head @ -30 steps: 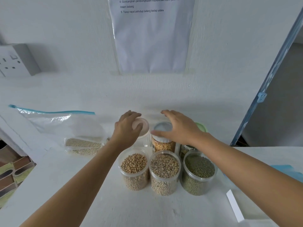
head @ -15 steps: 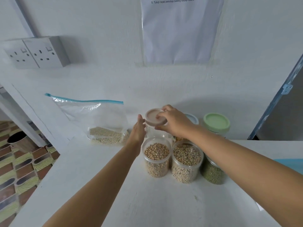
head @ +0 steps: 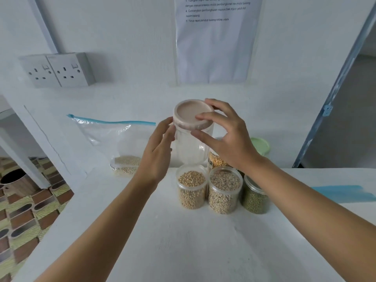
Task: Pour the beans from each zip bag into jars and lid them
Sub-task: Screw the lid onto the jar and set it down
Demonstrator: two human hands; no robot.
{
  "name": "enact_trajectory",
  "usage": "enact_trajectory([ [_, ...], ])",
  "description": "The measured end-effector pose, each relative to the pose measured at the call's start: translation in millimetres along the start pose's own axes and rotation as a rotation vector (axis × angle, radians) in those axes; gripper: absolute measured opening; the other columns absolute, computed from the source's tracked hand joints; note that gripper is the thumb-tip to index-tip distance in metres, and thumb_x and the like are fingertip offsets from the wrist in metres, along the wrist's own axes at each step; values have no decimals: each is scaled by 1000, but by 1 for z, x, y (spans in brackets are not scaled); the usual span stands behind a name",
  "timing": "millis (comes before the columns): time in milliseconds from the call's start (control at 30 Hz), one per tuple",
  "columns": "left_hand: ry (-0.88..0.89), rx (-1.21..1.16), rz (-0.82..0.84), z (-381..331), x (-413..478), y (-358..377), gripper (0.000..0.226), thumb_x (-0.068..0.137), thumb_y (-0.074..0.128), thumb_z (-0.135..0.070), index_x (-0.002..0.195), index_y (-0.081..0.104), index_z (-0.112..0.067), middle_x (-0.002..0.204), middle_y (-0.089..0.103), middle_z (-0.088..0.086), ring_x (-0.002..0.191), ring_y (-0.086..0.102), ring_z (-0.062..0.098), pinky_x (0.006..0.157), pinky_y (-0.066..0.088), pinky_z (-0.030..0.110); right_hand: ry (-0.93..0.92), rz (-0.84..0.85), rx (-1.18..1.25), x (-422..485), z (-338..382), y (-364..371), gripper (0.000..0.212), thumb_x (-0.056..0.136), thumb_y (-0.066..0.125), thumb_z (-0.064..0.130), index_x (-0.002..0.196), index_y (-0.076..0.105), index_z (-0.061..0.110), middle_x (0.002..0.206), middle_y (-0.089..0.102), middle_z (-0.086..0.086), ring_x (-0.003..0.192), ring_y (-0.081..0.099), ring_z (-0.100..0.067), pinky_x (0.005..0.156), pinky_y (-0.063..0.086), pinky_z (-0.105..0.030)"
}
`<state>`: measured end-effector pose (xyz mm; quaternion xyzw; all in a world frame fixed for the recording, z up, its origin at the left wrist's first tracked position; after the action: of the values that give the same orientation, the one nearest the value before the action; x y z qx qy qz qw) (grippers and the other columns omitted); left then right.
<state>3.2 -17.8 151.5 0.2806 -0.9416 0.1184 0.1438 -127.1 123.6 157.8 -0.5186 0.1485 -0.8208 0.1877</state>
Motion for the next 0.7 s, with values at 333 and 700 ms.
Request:
enact_trajectory([
  [333, -118, 91, 186, 40, -106, -16, 64, 81, 65, -56, 139, 54, -32, 125, 67, -4, 119, 62, 13, 101, 51, 38, 136, 143, 238, -101, 36, -15, 34, 74, 90, 35, 100, 80, 16, 133, 62, 0, 122, 61, -10, 102, 51, -36],
  [700, -188, 421, 529, 107, -137, -9, 94, 79, 88, -40, 149, 27, -52, 150, 39, -33, 134, 41, -6, 103, 44, 25, 290, 500, 204, -148, 33, -5, 37, 70, 90, 48, 78, 65, 22, 122, 53, 14, 119, 51, -8, 102, 45, -38],
])
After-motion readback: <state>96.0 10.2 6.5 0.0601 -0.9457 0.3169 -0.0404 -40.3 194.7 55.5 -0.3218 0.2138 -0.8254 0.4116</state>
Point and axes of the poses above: each hand's wrist, its own x-axis towards the middle knuckle, its own y-axis out of the palm, z = x × y, the point moved 2 cm from there along x, towards the middle knuckle
